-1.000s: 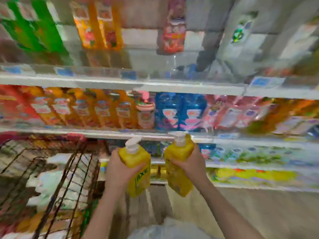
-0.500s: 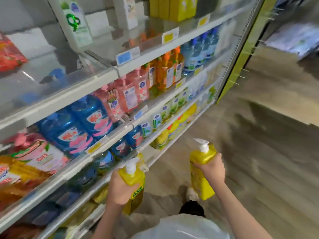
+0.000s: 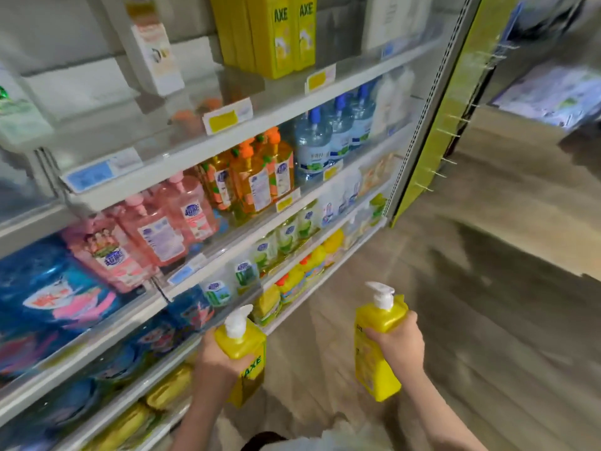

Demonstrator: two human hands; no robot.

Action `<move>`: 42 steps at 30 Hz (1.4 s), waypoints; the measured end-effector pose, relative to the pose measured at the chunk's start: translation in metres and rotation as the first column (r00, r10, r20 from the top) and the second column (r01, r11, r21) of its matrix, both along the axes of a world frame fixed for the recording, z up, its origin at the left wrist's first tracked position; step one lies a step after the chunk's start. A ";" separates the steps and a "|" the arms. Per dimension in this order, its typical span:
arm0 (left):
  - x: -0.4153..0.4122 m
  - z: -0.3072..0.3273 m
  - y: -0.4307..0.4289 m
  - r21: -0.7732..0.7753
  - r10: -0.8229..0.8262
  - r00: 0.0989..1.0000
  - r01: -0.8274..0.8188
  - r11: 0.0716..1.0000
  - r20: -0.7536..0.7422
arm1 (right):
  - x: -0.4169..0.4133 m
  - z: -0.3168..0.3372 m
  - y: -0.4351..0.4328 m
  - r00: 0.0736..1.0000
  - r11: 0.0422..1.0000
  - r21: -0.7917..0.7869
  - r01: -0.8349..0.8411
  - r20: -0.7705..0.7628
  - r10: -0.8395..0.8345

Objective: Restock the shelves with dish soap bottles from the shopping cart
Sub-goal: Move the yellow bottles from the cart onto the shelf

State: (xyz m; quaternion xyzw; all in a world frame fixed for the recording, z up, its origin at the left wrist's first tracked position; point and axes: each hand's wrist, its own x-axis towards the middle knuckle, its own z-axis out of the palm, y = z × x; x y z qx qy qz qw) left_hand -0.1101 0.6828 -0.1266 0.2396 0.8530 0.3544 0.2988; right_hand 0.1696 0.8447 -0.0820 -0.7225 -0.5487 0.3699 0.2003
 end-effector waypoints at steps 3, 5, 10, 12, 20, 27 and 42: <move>0.018 0.009 0.049 0.056 0.016 1.000 -0.016 0.998 0.010 | 0.012 0.015 0.044 1.000 0.999 0.037 0.009 -0.005 -0.009; 0.035 0.046 0.082 0.051 0.002 1.000 -0.001 0.999 -0.014 | 0.017 0.024 0.072 0.999 0.998 0.054 0.018 -0.030 -0.017; 0.052 0.101 0.158 0.087 -0.102 0.993 0.107 0.990 -0.061 | 0.008 0.052 0.139 0.993 0.996 0.093 -0.012 -0.113 0.023; 0.053 0.115 0.187 0.138 -0.125 0.988 0.136 0.981 -0.086 | -0.003 0.065 0.165 0.986 0.990 0.129 -0.053 -0.148 0.072; 0.039 0.201 0.283 0.451 -0.120 0.974 0.196 0.871 -0.191 | -0.044 0.152 0.265 0.855 0.897 0.410 -0.164 -0.395 0.337; 0.026 0.279 0.345 0.697 -0.062 0.978 0.187 0.692 -0.201 | -0.067 0.215 0.344 0.506 0.837 0.515 -0.185 -0.680 0.530; 0.033 0.393 0.456 0.747 0.219 0.797 0.377 0.547 -0.563 | -0.106 0.319 0.506 -0.031 0.503 0.784 -0.363 -0.550 0.835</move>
